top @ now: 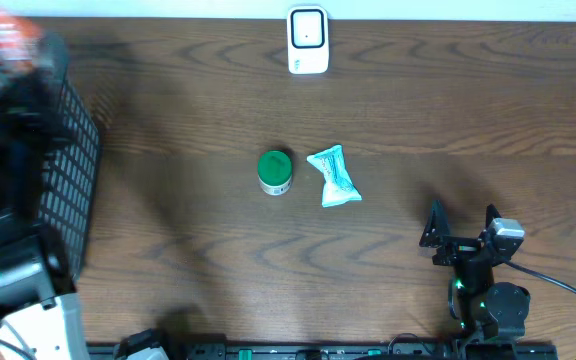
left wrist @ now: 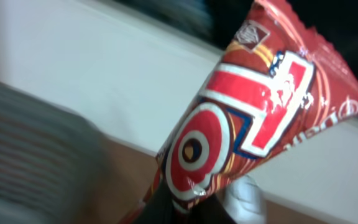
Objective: Scan the item barcode
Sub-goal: 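Place the red bar left of the jar and release it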
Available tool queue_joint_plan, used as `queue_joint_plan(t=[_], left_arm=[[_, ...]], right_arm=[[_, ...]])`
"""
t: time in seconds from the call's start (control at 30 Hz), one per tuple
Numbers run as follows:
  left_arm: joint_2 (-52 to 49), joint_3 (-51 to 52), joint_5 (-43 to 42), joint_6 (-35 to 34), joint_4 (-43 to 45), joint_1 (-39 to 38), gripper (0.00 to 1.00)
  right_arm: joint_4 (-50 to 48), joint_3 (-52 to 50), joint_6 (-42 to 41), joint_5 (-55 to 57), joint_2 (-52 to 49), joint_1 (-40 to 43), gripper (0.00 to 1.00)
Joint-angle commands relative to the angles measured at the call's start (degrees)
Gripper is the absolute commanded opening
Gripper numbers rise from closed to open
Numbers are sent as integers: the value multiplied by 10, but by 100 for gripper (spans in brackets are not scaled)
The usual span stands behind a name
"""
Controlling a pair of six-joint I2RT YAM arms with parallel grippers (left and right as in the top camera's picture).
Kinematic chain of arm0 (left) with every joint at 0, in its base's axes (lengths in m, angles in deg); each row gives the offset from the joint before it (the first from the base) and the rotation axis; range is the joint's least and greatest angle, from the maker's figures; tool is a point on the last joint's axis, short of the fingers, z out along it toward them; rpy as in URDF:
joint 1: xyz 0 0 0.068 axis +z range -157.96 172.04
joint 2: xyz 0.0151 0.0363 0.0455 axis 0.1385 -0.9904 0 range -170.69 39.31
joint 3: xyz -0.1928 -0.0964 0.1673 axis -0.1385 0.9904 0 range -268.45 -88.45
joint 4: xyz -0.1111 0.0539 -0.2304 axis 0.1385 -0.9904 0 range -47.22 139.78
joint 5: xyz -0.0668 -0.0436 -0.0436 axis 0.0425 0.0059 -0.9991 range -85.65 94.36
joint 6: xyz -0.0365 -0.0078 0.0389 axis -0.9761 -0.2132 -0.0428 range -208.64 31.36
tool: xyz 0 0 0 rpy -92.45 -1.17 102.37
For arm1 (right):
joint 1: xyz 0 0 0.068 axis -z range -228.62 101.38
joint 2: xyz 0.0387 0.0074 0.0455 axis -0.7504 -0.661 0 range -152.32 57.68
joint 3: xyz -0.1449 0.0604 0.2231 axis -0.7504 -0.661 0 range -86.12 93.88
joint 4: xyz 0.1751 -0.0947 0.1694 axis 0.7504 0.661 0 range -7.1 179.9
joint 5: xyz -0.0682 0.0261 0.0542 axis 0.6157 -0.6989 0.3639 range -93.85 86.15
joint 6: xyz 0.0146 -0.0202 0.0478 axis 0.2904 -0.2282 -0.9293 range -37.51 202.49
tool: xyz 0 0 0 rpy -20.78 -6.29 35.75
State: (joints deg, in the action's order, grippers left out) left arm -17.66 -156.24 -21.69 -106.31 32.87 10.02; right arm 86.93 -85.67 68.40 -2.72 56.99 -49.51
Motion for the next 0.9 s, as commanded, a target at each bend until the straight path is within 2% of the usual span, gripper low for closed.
queue_joint_plan(t=[0.0, 0.1, 0.17, 0.3, 0.5, 0.63, 0.77, 0.8, 0.87], left_arm=[[-43, 1, -7, -12, -71, -111, 7], [-103, 1, 129, -19, -143, -218, 8], [-152, 1, 188, -57, -164, -269, 8], [-269, 1, 215, -123, -166, -333, 7], [-408, 1, 241, -249, -167, -345, 8], [-474, 1, 242, -257, -166, -346, 9], [-489, 0, 241, -233, -153, -346, 89], [-481, 0, 242, -231, -153, -346, 97], [-455, -1, 242, -217, -153, -346, 98]], right_arm=[[1, -1, -7, 5, 2, -3, 99], [1, -1, -7, 5, 2, -3, 99], [1, -1, -7, 5, 2, -3, 99], [1, -1, -7, 5, 2, -3, 99], [1, -1, -7, 5, 2, -3, 99], [1, -1, -7, 5, 2, -3, 99], [1, -1, -7, 5, 2, -3, 99], [1, -1, -7, 5, 2, -3, 99], [1, -1, -7, 5, 2, -3, 99]])
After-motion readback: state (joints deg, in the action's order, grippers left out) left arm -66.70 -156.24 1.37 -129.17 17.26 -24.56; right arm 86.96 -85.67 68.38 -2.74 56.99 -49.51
